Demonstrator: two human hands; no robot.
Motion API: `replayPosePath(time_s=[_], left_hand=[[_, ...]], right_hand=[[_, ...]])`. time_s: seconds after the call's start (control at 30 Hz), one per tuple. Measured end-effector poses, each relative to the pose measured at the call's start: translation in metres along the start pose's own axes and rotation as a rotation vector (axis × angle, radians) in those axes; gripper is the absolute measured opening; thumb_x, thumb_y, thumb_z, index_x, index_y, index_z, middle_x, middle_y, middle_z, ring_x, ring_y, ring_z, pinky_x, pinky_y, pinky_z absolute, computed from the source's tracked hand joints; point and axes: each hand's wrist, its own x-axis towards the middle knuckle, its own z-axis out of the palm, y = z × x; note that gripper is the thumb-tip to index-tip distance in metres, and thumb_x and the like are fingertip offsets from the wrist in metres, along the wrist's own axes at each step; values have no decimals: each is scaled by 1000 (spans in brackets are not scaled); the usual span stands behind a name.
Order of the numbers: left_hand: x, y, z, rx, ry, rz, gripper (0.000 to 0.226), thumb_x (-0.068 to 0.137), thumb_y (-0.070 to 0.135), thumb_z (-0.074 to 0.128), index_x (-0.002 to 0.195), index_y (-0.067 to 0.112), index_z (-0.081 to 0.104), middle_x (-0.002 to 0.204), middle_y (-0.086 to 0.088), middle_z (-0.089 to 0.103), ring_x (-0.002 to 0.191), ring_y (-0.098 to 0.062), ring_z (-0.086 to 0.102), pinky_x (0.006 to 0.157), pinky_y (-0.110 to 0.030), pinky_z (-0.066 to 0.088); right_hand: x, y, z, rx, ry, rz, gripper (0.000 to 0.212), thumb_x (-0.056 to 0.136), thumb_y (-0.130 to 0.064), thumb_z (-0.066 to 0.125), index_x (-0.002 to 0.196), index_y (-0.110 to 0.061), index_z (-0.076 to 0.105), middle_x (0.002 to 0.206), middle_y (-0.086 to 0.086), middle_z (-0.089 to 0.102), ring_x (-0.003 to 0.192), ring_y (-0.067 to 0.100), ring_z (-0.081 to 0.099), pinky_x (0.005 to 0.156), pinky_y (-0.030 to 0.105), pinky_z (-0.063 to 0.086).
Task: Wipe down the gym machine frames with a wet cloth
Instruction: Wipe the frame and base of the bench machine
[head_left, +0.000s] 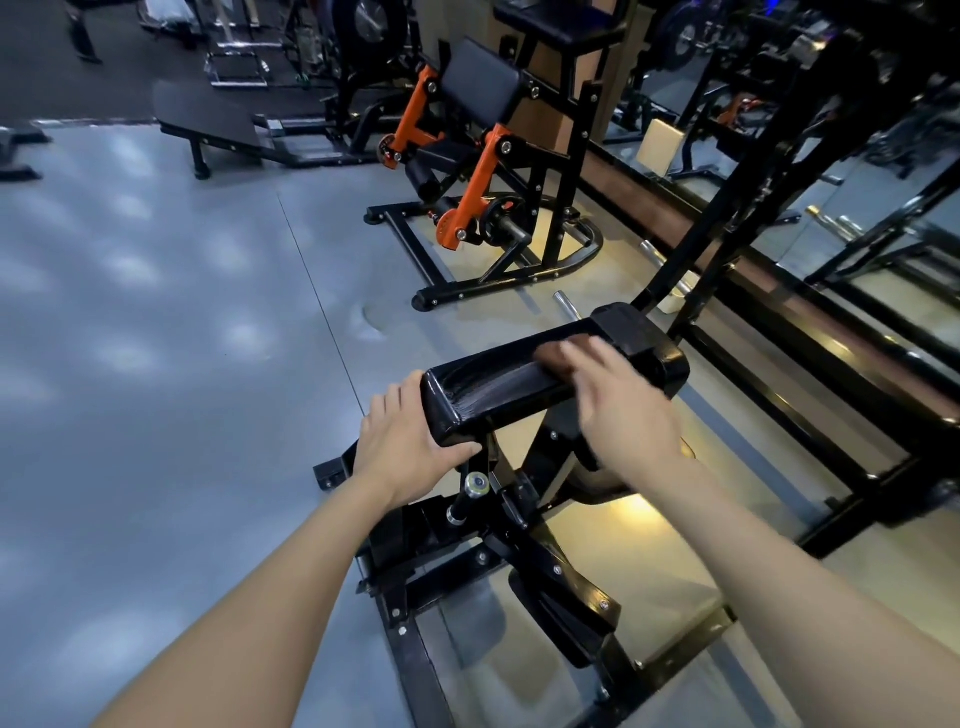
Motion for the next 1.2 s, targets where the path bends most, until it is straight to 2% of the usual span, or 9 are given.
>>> replayPosePath(time_s=[0.1, 0.33, 0.43, 0.53, 0.6, 0.73, 0.8, 1.0, 1.2], left_hand=[[-1, 1, -1, -3, 0, 5, 104, 72, 70, 76, 151, 27, 24, 138, 4, 42, 126, -22, 36, 110, -41, 36], [-1, 1, 0, -6, 7, -4, 103, 69, 73, 75, 147, 27, 27, 134, 4, 43, 122, -22, 38, 105, -41, 38], [-1, 2, -1, -10, -3, 3, 104, 71, 71, 76, 150, 28, 24, 137, 4, 41, 124, -22, 36, 107, -41, 37], [-2, 2, -2, -11, 2, 4, 103, 71, 70, 76, 151, 28, 25, 136, 4, 42, 123, -21, 37, 107, -40, 38], [-2, 2, -1, -8, 8, 0, 102, 71, 70, 76, 150, 28, 26, 135, 5, 43, 123, -21, 38, 106, -40, 38], [-1, 3, 1, -10, 8, -16, 101, 70, 68, 76, 147, 27, 27, 129, 4, 44, 120, -23, 39, 103, -41, 39], [-1, 2, 0, -3, 5, -9, 102, 69, 71, 76, 147, 27, 27, 131, 4, 44, 121, -22, 39, 104, -42, 40], [-2, 3, -2, 1, 0, 11, 99, 71, 71, 75, 146, 31, 24, 131, 6, 42, 121, -20, 38, 105, -40, 39], [-1, 4, -2, -33, 1, -11, 100, 66, 75, 72, 144, 29, 29, 130, 5, 45, 120, -22, 39, 103, -42, 40]], right_hand=[[10, -9, 1, 9, 0, 237, 47, 111, -38, 32, 158, -44, 34, 170, -1, 26, 92, 25, 71, 73, 41, 63], [-20, -58, 4, -15, -99, -292, 48, 109, -43, 36, 155, -54, 27, 168, -18, 22, 99, 28, 69, 73, 42, 59], [13, -4, -4, -20, -44, -17, 46, 111, -41, 32, 156, -53, 29, 168, -15, 26, 106, 22, 70, 70, 33, 58], [24, 2, 1, 29, -17, 258, 47, 111, -37, 32, 158, -44, 33, 169, -3, 27, 110, 27, 69, 81, 41, 62], [11, -33, 9, 46, -11, 161, 45, 109, -35, 37, 154, -40, 38, 168, -3, 27, 92, 24, 70, 73, 43, 63], [-23, -80, 13, 61, -122, -277, 48, 106, -37, 43, 152, -48, 37, 167, -14, 28, 99, 32, 68, 76, 47, 60], [-10, -59, 2, 13, -84, -337, 46, 107, -39, 42, 150, -53, 33, 162, -21, 31, 95, 28, 70, 70, 44, 61], [29, -23, -3, -84, -76, 237, 50, 110, -29, 35, 159, -40, 31, 169, -1, 26, 112, 33, 66, 81, 43, 58], [-9, -81, 13, -79, -147, -316, 60, 100, -28, 54, 153, -46, 31, 165, -11, 27, 92, 30, 64, 64, 39, 55]])
